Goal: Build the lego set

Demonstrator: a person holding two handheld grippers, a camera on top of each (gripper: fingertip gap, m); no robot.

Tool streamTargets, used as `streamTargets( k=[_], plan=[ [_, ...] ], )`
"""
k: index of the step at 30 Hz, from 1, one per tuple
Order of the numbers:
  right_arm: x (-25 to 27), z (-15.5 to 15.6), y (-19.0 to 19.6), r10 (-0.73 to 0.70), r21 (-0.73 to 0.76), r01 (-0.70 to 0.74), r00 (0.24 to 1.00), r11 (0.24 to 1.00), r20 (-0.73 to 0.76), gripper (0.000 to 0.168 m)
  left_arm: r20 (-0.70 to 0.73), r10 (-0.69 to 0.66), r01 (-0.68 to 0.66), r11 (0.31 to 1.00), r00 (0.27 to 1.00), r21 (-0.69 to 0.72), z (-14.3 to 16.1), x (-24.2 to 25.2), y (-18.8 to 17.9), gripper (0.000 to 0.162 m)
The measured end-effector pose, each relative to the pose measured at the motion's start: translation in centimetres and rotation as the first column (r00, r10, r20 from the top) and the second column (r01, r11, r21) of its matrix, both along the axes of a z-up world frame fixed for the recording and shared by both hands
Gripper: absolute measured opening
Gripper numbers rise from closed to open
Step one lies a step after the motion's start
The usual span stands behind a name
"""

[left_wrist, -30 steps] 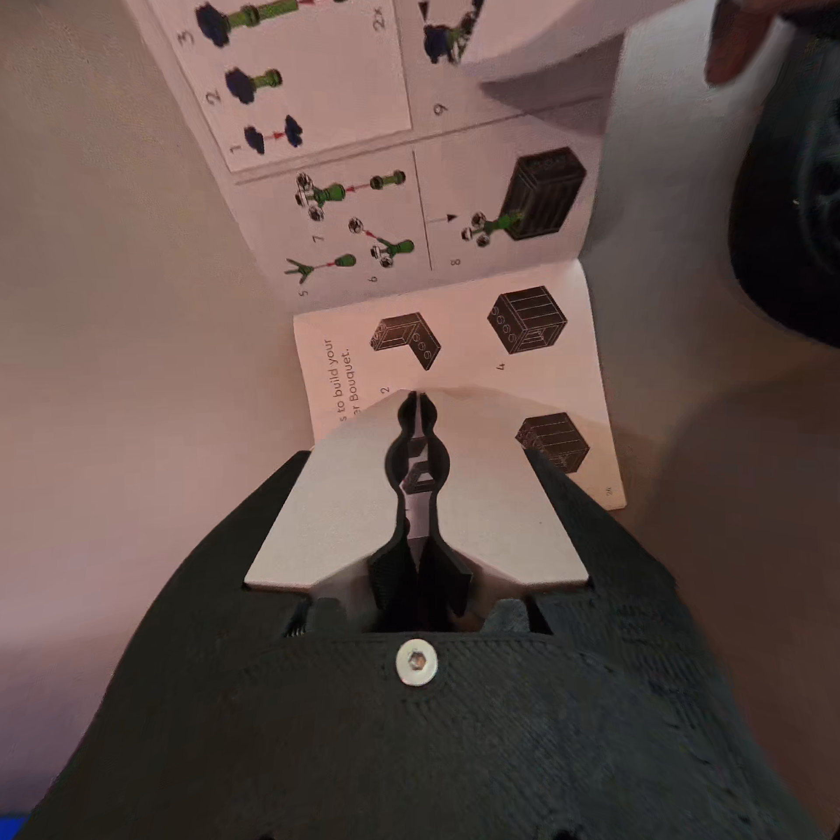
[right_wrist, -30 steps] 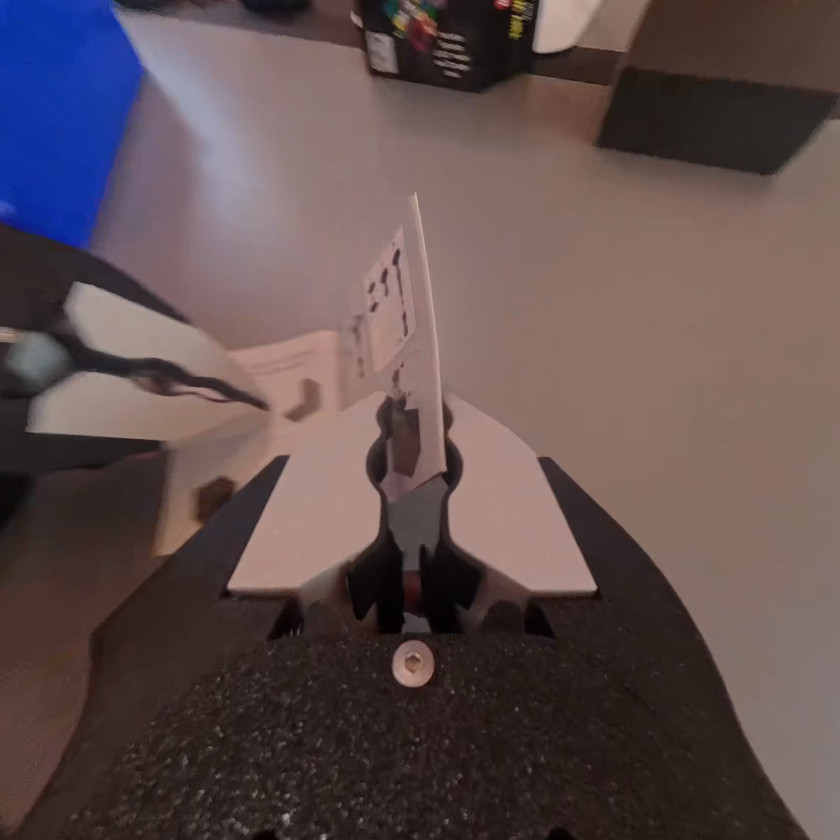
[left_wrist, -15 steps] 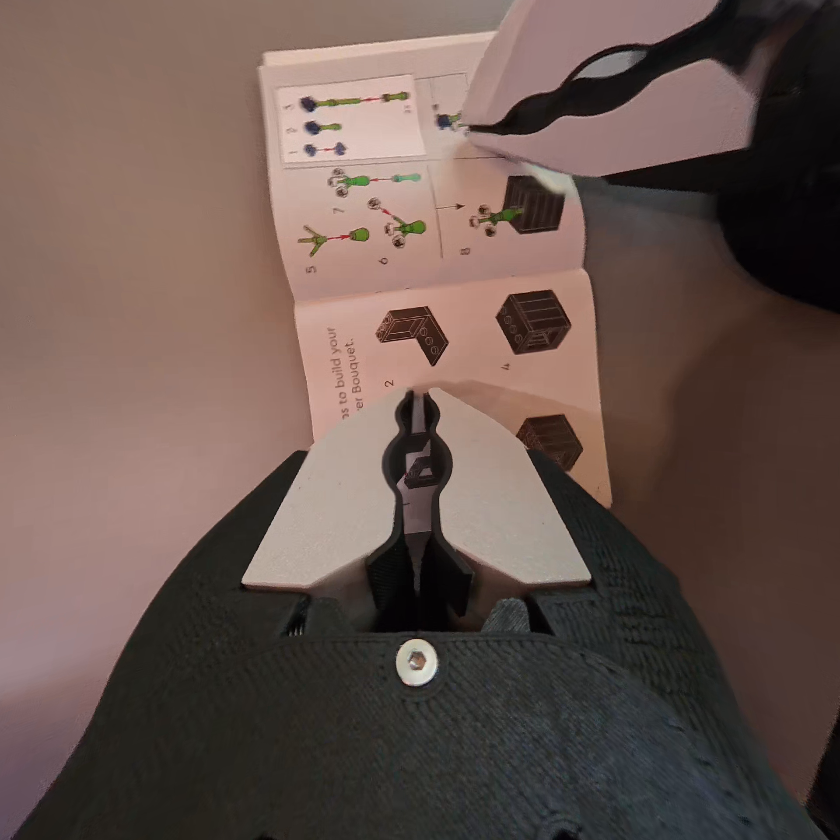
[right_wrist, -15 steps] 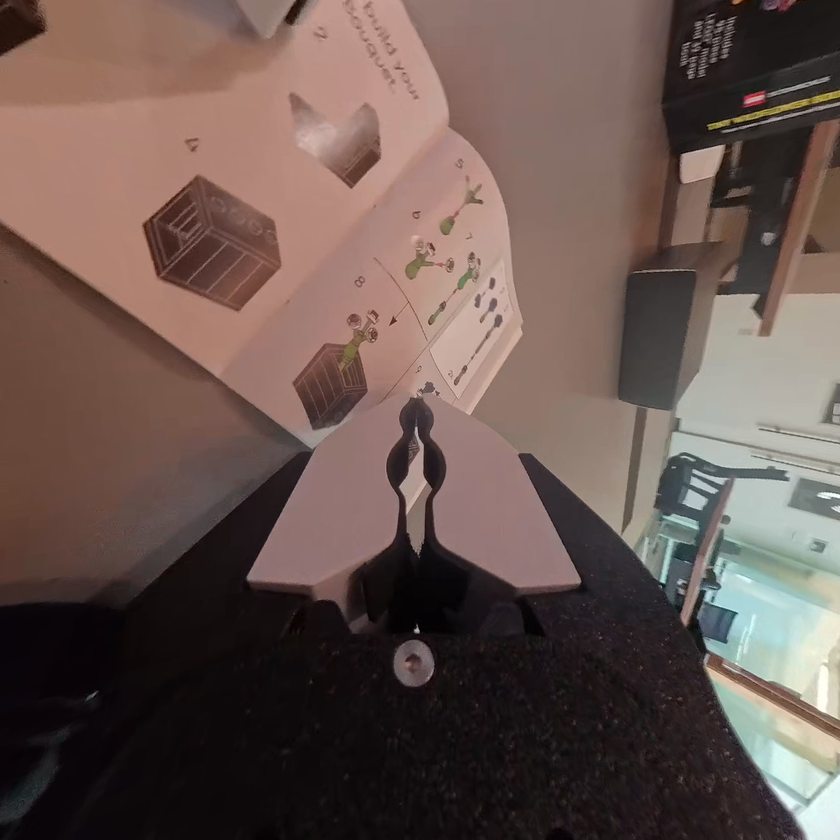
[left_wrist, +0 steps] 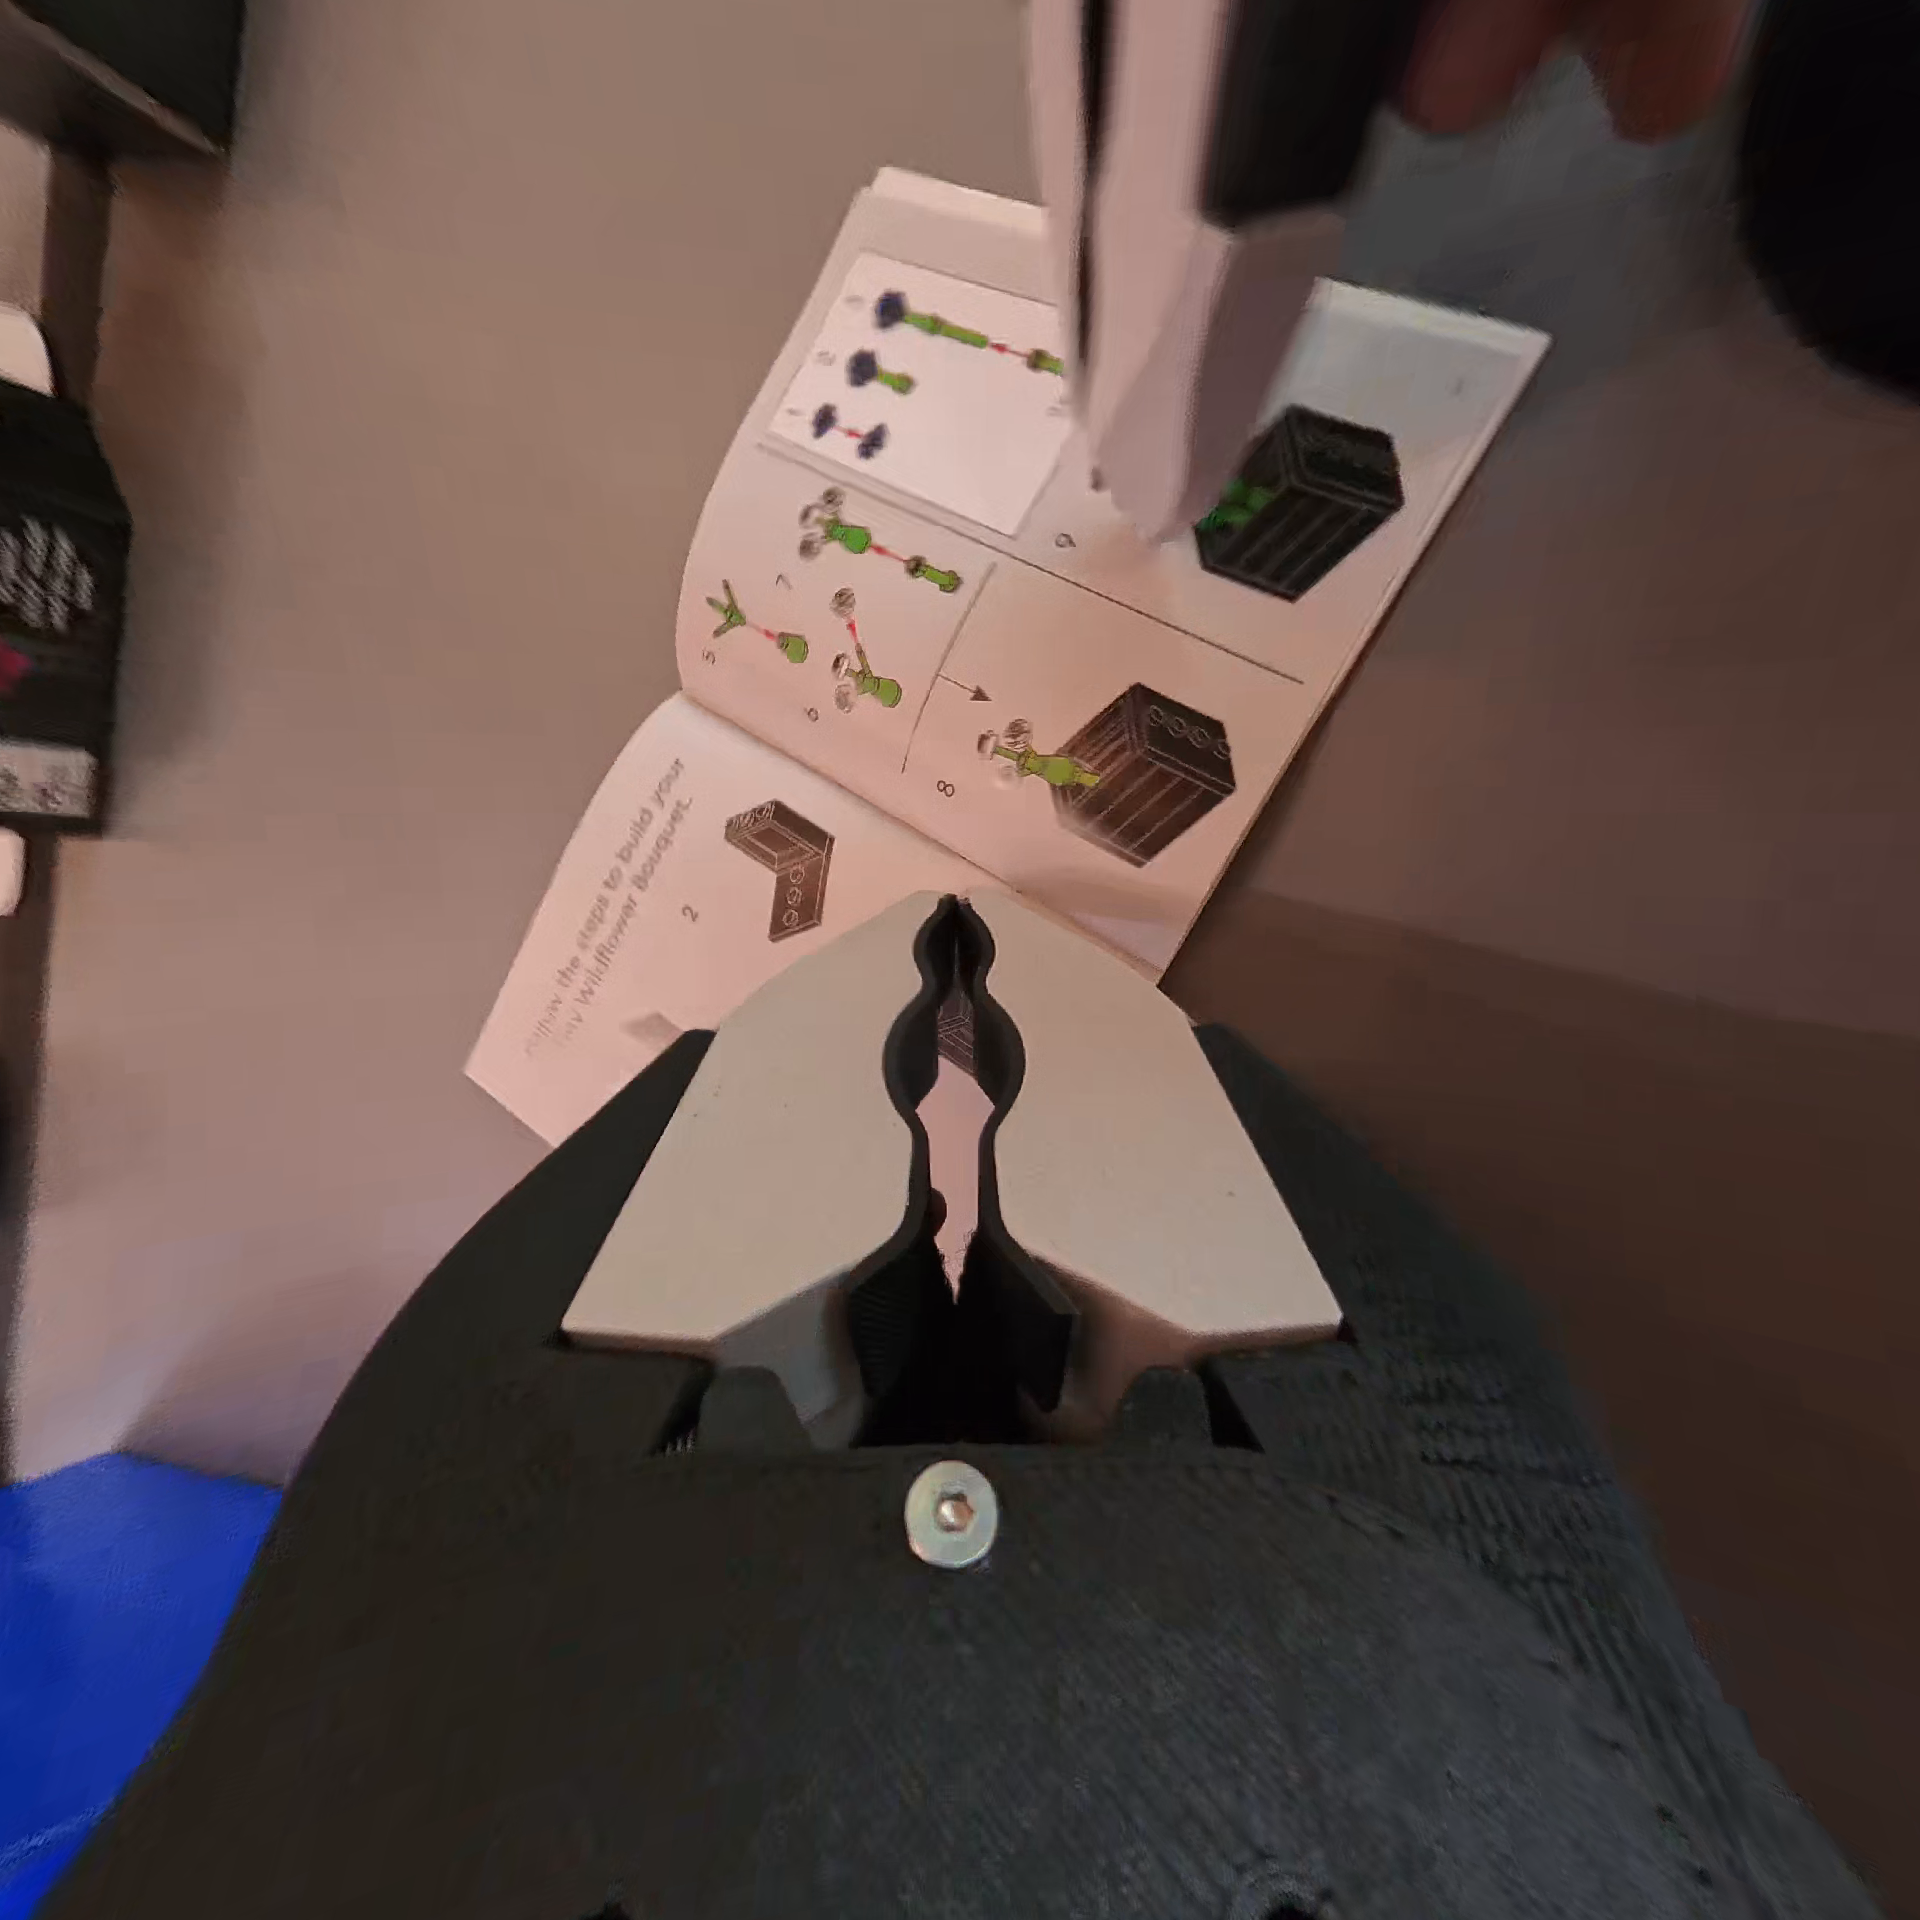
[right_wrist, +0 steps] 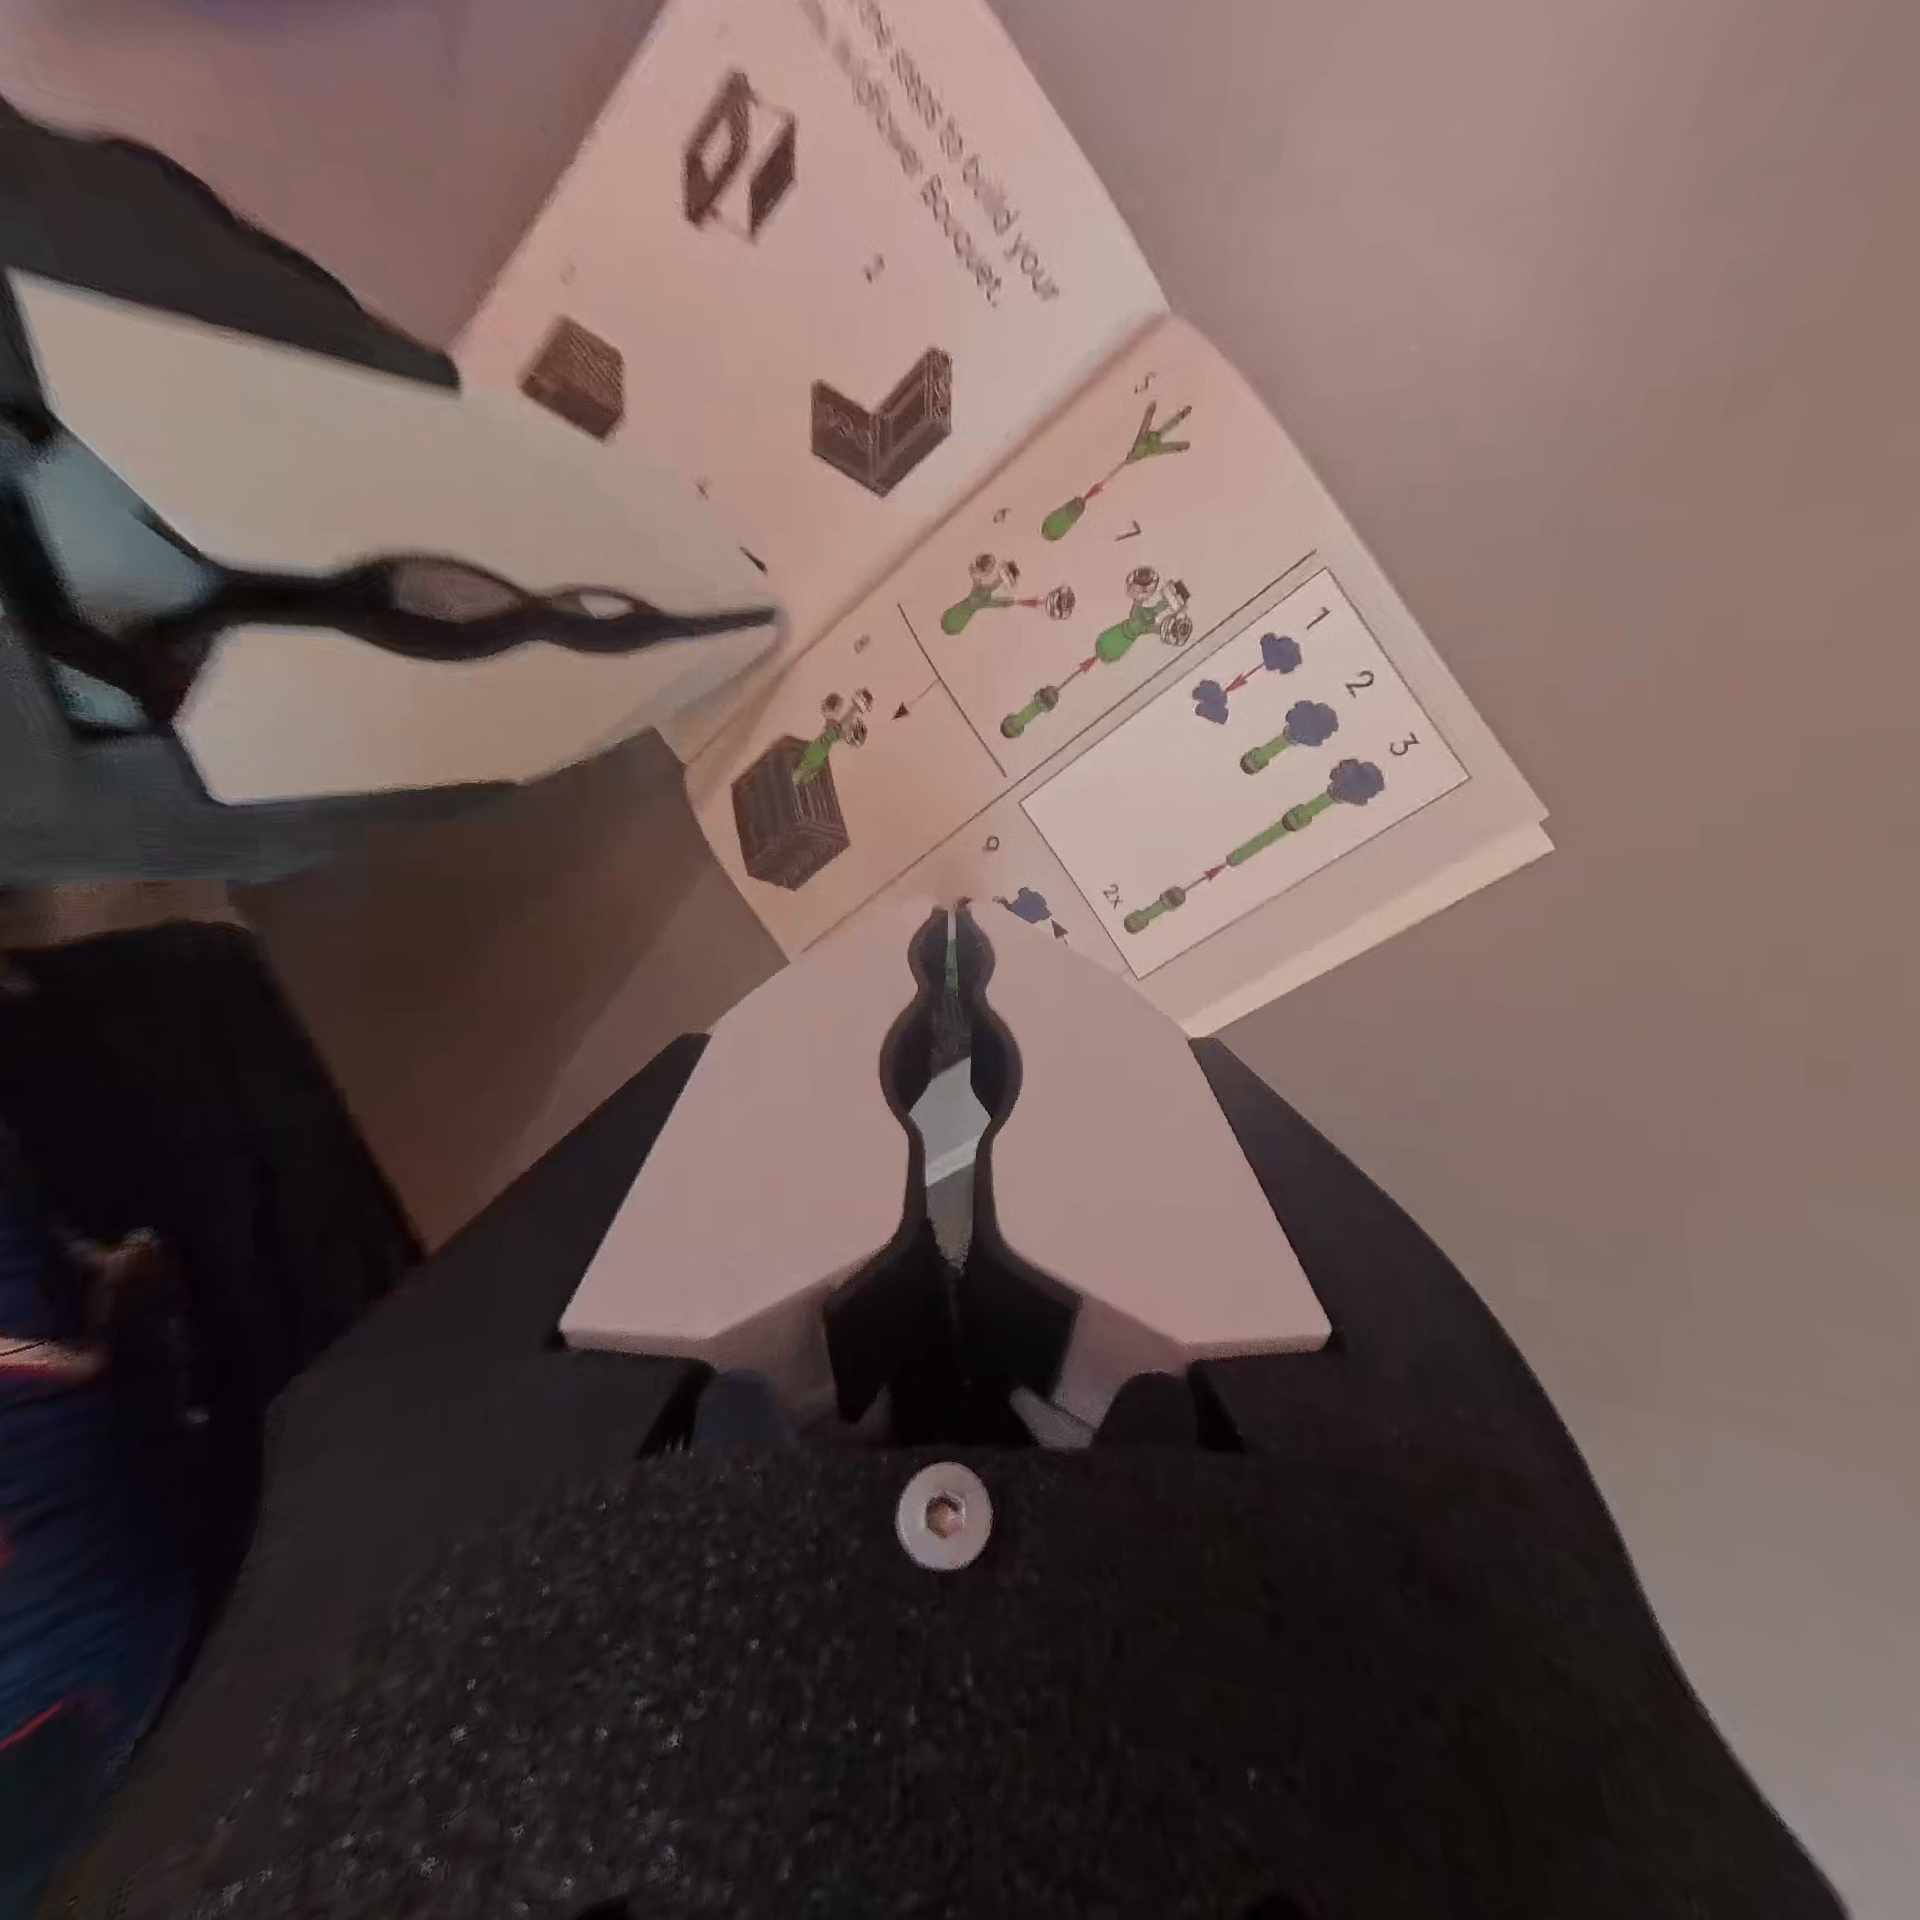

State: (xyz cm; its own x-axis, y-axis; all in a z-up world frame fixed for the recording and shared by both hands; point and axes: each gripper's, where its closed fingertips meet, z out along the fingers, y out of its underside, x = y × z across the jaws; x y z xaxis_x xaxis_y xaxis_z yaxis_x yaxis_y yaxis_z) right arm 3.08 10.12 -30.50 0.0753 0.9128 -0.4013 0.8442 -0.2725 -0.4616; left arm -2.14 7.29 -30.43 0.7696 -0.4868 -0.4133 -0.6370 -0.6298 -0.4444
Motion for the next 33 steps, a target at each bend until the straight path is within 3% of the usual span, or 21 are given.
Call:
streamTargets(
  k=[5, 9, 12, 15, 20, 23, 25, 28, 30, 33],
  plan=[
    [-3.7, 3.9, 1.0, -0.112, -0.216, 0.074, 0.98, 0.973, -0.166, 0.0, -0.054, -0.063, 0.064, 0.998, 0.997, 0.016, -0.1, 0.0, 0.2, 0.001],
    [-2.9, -0.2, 1.5, 0.067, 0.027, -0.071, 0.992, 0.997, 0.11, 0.0, -0.081, -0.06, 0.063, 0.997, 0.995, 0.034, -0.1, 0.1, 0.3, 0.0],
    [-2.9, -0.5, 1.8, 0.119, 0.09, -0.137, 0.976, 0.987, 0.182, 0.0, -0.087, -0.083, 0.089, 0.994, 0.993, 0.065, 0.1, 0.6, 0.4, 0.001],
    [-2.9, -0.6, 1.8, 0.158, 0.146, -0.196, 0.958, 0.97, 0.241, 0.0, 0.038, -0.125, 0.12, 0.987, 0.991, 0.108, 0.0, 2.3, 0.4, 0.0],
    [-3.3, -0.5, 1.7, 0.155, 0.143, -0.19, 0.962, 0.971, 0.224, 0.0, 0.226, -0.005, -0.003, 0.999, 0.974, 0.035, -0.4, 2.1, -0.1, 0.0],
    [-6.4, 2.3, -0.9, 0.048, -0.163, -0.054, 0.998, 0.985, -0.042, 0.0, 0.312, 0.037, -0.045, 0.999, 0.949, 0.019, -0.4, 2.1, -0.1, 0.0],
    [-7.6, 4.2, -2.8, -0.026, -0.408, -0.032, 0.99, 0.912, -0.135, 0.0, 0.301, 0.036, -0.05, 0.998, 0.953, 0.037, -0.4, 2.1, -0.1, 0.0],
    [-7.6, 3.6, -4.9, -0.063, -0.644, 0.0, 0.995, 0.765, -0.076, 0.0, 0.248, 0.03, -0.049, 0.996, 0.968, 0.072, -0.4, 2.0, -0.1, 0.0],
    [-7.5, 1.3, -4.8, -0.102, -0.654, 0.076, 0.995, 0.752, -0.002, 0.0, 0.245, 0.031, -0.05, 0.996, 0.969, 0.072, -0.4, 2.0, -0.1, 0.0],
    [-7.5, 0.9, -4.6, -0.128, -0.716, 0.081, 0.992, 0.693, -0.012, 0.0, 0.289, 0.042, -0.058, 0.997, 0.956, 0.049, -0.4, 2.0, -0.1, 0.0]
  ],
)
